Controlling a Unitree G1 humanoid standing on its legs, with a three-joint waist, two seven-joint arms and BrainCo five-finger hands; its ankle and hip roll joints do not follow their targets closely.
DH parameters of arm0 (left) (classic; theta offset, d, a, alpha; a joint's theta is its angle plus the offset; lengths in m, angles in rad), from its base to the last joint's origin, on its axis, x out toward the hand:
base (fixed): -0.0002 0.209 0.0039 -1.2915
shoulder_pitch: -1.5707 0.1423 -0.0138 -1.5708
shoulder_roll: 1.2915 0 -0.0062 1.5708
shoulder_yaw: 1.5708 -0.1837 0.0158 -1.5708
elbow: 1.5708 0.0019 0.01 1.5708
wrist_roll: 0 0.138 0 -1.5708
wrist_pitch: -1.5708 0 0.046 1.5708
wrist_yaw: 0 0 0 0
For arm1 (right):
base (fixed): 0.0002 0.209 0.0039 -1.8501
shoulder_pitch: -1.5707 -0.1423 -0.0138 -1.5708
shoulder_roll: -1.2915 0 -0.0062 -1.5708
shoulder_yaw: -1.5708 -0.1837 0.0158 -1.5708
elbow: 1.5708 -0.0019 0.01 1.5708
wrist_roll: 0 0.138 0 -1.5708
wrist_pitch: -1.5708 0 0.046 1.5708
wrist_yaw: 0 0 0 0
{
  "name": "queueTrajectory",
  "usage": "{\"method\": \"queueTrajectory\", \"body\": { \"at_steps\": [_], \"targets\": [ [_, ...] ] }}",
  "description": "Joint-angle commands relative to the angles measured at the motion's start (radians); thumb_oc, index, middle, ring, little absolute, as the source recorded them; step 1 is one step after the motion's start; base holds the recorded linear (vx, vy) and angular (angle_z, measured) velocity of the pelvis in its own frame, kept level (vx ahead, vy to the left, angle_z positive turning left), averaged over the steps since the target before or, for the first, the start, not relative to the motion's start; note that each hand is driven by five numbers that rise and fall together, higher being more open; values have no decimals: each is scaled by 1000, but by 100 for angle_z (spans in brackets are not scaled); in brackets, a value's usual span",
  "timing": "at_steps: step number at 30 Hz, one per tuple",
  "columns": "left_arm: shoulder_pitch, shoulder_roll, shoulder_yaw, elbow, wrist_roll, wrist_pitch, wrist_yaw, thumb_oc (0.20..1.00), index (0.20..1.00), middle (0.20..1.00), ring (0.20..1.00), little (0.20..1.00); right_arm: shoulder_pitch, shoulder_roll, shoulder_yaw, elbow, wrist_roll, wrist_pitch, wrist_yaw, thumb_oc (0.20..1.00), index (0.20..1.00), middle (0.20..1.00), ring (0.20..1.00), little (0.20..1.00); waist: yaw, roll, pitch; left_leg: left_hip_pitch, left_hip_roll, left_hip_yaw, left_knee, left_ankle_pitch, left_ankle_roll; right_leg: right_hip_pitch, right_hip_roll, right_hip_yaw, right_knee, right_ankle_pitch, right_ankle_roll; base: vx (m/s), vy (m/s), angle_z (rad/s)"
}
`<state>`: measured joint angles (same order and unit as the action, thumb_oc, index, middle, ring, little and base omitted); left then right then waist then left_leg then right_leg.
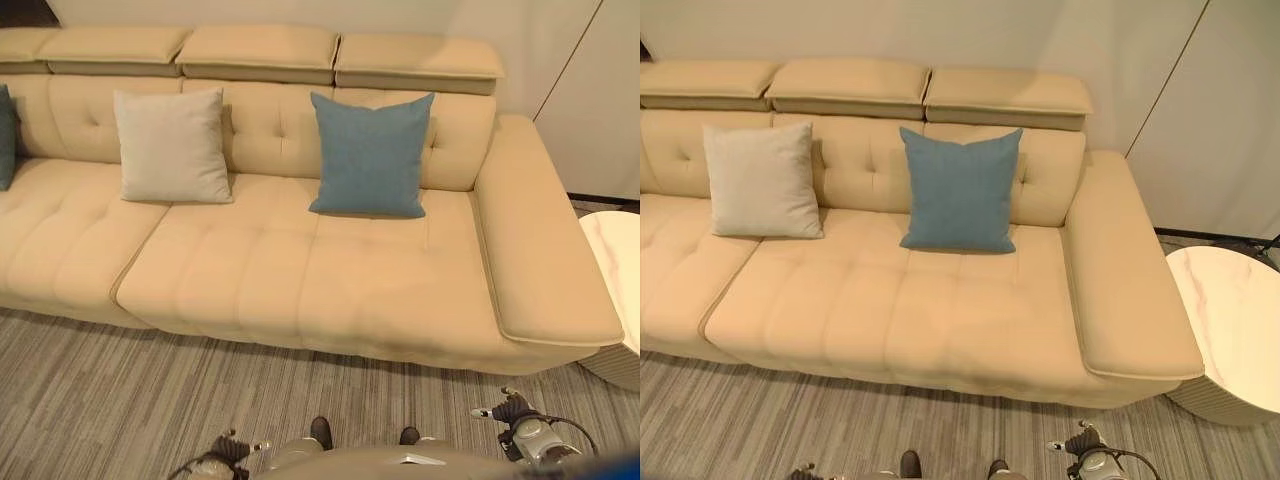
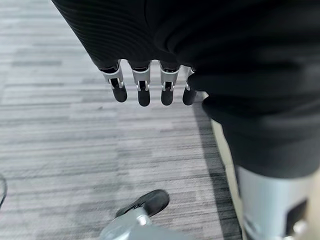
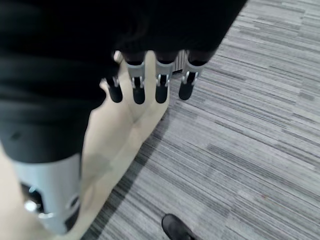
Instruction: Pick up all the scattered cushions and arrange them neatly on the sofa.
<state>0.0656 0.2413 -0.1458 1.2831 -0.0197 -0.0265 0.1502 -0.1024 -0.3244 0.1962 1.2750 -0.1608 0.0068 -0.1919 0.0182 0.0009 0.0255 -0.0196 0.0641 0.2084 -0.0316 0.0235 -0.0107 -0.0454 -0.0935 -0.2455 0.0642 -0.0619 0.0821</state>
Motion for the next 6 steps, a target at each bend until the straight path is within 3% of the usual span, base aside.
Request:
{"method": "queueTrajectory", "body": {
  "at_steps": [1,6],
  "targets": [
    [-78,28,53,42,13,-13,-9,1000,1000,1000,1000,1000,-27,-10,25,16,1,-8,-9,1000,1000,1000,1000,1000,-3,-58,-16,-6,-64,-102,20,-96,-26,6,-31,1,-91,82,84,81,-57,-6],
    [-79,28,49,29,4,-13,-26,1000,1000,1000,1000,1000,-15,-7,29,26,-4,-4,-7,1000,1000,1000,1000,1000,-2,-53,-15,35,-58,-107,-3,-90,-34,51,-23,-10,-118,80,82,40,-27,0]
  ]
}}
